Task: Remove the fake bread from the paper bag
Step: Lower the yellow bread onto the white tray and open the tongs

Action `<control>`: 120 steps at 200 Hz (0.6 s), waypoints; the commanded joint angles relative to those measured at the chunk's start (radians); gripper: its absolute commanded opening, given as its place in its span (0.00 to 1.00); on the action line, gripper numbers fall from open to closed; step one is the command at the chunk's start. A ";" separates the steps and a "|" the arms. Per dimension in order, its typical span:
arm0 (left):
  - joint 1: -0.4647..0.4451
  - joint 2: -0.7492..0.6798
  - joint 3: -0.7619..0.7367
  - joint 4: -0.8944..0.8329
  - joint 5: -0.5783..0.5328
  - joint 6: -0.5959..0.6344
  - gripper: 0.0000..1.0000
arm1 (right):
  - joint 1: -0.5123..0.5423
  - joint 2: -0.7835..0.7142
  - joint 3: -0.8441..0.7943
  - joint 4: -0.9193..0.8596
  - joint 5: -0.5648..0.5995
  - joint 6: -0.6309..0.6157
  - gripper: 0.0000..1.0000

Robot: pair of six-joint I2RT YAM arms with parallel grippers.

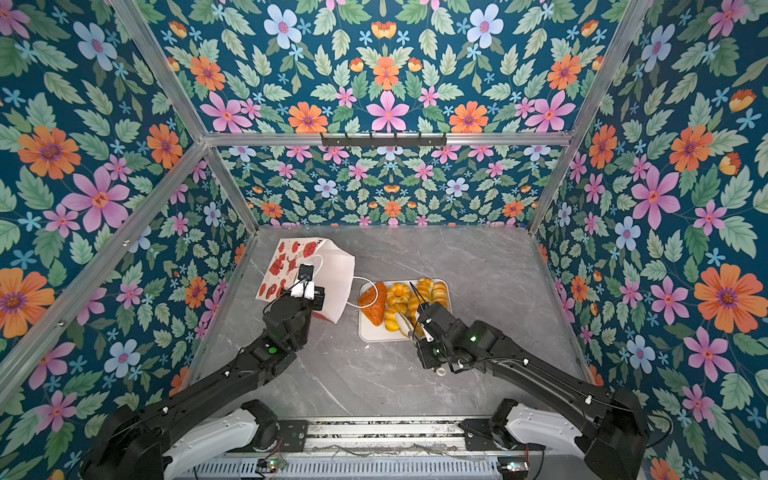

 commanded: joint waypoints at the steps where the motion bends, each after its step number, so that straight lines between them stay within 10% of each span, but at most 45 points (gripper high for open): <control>1: 0.002 0.004 -0.003 0.050 0.002 -0.008 0.00 | 0.003 0.014 0.001 0.048 0.016 -0.024 0.08; 120: 0.002 0.029 -0.010 0.066 0.018 -0.016 0.00 | 0.002 0.006 -0.033 0.047 0.061 0.000 0.36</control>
